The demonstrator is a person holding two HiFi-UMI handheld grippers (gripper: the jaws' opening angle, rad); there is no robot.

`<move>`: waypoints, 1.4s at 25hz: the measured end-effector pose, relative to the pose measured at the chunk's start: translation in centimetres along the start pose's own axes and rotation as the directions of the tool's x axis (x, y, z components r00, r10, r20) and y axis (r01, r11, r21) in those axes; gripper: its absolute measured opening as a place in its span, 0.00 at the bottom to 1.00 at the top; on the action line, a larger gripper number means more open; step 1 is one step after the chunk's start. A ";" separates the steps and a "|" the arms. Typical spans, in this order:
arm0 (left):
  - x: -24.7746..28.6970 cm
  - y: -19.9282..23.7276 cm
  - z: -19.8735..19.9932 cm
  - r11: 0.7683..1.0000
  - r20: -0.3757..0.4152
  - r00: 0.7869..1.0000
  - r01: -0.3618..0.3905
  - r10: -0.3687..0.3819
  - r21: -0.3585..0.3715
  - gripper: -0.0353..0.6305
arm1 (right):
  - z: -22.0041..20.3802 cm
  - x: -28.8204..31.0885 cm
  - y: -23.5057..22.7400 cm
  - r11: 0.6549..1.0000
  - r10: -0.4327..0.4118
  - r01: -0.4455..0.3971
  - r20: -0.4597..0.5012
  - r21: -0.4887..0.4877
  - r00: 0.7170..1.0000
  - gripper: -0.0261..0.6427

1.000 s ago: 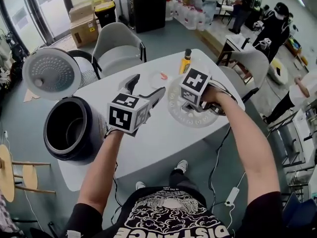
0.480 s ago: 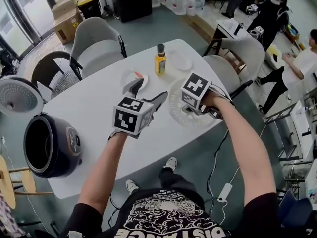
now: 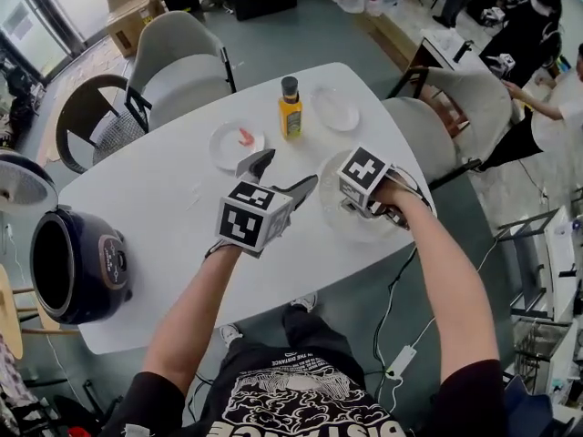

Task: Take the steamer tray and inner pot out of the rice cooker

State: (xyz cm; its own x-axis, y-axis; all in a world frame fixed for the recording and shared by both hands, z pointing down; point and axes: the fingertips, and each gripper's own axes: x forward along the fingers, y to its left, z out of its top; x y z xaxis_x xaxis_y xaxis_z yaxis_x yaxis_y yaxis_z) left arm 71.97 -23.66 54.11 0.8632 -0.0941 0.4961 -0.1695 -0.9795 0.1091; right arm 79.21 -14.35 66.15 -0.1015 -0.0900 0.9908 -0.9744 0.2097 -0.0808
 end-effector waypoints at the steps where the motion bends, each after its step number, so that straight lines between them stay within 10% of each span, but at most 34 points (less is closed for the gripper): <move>1: 0.6 0.1 -0.4 1.000 -0.008 1.000 -0.005 0.005 -0.005 0.65 | -0.1 0.8 -0.4 1.000 0.001 -0.001 -0.003 -0.002 1.000 0.48; 10: 3.7 1.2 -0.6 0.999 -0.050 0.999 -0.017 0.016 -0.027 0.65 | 0.6 2.8 -4.8 0.994 -0.106 0.105 -0.014 -0.023 0.994 0.48; 24: 3.4 2.0 0.1 0.998 -0.043 0.998 -0.048 0.046 -0.030 0.65 | 0.9 2.9 -3.9 0.997 -0.048 0.048 0.006 -0.052 0.999 0.48; 35: -3.9 5.8 2.8 0.987 0.008 0.988 -0.156 0.156 -0.046 0.65 | 6.2 -4.9 -1.6 0.995 -0.071 0.084 0.225 -0.049 0.972 0.48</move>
State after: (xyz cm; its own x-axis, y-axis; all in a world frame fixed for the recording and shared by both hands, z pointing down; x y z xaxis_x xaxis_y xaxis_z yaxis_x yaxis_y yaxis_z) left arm 68.93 -29.52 50.34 0.8300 -0.2473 0.4999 -0.3235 -0.9436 0.0703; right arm 80.00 -20.27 60.79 -0.0749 -0.3216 0.9439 -0.9686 0.2486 0.0079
